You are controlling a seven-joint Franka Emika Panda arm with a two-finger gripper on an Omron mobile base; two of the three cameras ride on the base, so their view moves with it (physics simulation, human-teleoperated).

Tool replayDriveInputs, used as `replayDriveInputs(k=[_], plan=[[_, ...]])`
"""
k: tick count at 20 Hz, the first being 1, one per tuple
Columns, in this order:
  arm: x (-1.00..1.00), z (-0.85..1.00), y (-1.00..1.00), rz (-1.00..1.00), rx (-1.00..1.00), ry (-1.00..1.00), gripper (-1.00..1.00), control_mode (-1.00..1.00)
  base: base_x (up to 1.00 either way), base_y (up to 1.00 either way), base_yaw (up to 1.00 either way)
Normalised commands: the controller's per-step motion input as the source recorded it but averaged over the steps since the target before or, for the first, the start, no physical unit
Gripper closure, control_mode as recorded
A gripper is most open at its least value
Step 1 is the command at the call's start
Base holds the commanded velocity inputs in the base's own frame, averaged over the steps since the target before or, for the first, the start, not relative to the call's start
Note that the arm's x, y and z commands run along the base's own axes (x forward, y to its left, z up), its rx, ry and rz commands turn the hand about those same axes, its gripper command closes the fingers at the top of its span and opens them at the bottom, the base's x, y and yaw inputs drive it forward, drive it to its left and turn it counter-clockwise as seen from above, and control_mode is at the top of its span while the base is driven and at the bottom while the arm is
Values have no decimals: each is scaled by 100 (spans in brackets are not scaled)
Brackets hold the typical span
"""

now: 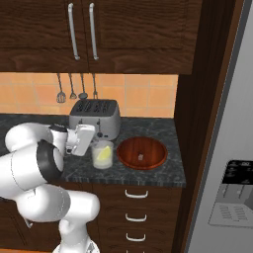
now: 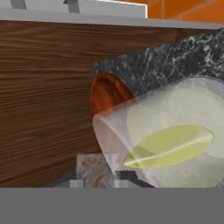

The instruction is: Grab a lemon wedge from the fridge and one ice cube from the ice bowl, and put them in the glass of lemonade.

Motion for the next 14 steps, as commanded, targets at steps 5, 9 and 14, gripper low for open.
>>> replayDriveInputs(k=[5,9,14], plan=[[0,-3,-1,0,-3,0,-100,-100,0,0,0],[0,0,-7,0,0,0,-100,-100,0,0,0],[-6,0,-13,0,0,0,-100,-100,0,0,0]])
